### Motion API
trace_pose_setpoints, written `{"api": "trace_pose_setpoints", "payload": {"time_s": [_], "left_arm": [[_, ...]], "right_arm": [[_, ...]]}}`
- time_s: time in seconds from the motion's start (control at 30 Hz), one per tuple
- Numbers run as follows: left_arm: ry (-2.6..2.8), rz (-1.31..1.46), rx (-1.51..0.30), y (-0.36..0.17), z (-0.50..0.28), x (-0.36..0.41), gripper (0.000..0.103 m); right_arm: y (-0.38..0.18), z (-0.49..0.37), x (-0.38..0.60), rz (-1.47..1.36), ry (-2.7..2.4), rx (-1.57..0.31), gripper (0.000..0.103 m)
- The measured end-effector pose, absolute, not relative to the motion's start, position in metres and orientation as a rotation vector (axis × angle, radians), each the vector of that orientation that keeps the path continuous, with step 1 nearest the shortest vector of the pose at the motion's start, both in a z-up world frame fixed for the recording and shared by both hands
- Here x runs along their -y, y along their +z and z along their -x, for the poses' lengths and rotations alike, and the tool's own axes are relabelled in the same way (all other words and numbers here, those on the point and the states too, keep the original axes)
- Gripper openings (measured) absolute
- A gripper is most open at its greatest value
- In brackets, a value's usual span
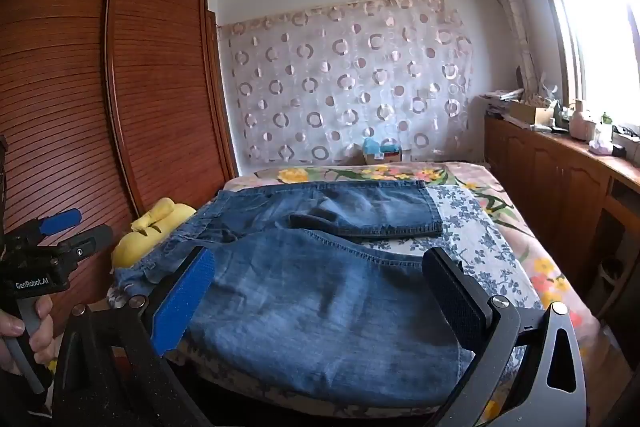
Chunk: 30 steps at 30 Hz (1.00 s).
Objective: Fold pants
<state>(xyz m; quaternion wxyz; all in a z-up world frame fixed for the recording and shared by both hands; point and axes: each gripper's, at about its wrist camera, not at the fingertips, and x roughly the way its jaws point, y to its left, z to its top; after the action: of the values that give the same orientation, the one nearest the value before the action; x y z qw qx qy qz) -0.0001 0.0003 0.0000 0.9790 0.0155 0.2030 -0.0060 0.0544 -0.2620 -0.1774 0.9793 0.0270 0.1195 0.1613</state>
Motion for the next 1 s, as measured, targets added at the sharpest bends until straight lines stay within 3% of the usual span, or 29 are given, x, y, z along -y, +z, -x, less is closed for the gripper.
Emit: {"api": "trace_pose_setpoints", "payload": {"time_s": [1.0], "left_arm": [[-0.009,-0.034,-0.422,-0.013,0.004,-0.003,0.103]], "right_arm": [[-0.175,-0.048,0.261,-0.039,0.325,-0.223,0.103]]}}
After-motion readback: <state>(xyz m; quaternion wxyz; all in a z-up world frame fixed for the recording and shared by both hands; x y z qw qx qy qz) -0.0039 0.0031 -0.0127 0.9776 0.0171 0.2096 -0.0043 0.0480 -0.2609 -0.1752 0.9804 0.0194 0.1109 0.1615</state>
